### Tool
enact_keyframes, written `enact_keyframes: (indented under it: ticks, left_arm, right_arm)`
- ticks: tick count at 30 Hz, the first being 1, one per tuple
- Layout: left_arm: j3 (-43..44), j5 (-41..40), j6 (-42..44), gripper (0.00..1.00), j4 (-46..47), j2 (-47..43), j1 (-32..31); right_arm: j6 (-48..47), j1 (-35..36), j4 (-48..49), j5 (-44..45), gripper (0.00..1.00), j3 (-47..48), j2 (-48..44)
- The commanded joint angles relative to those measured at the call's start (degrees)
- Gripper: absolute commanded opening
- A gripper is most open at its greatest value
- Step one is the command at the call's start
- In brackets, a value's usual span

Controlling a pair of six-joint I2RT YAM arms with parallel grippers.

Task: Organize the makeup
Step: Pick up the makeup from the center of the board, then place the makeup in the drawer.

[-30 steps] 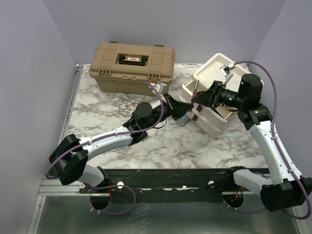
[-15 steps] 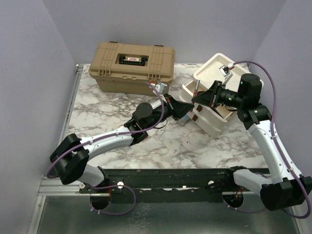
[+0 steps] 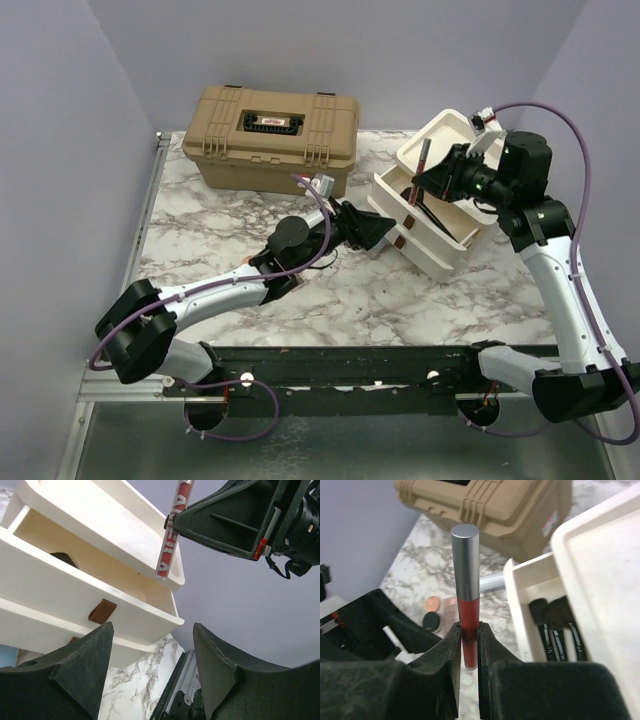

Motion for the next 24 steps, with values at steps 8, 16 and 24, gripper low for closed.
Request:
enact_keyframes:
  ticks: [8, 16, 24]
  left_arm:
    - [1.69, -7.4, 3.23, 0.68, -10.55, -2.99, -0.1]
    - [3.78, -5.52, 3.51, 0.68, -12.49, -0.95, -0.12]
    - [4.38, -5.37, 3.45, 0.68, -12.99, -0.19, -0.09]
  right_arm:
    - [-13.93, 0.35, -14.79, 15.93, 0.09, 6.32, 4.99]
    - [-16.45, 0.39, -17.39, 18.17, 0.11, 7.62, 7.61]
    - [-19.59, 0.44, -17.32, 19.0, 0.14, 4.12, 7.01]
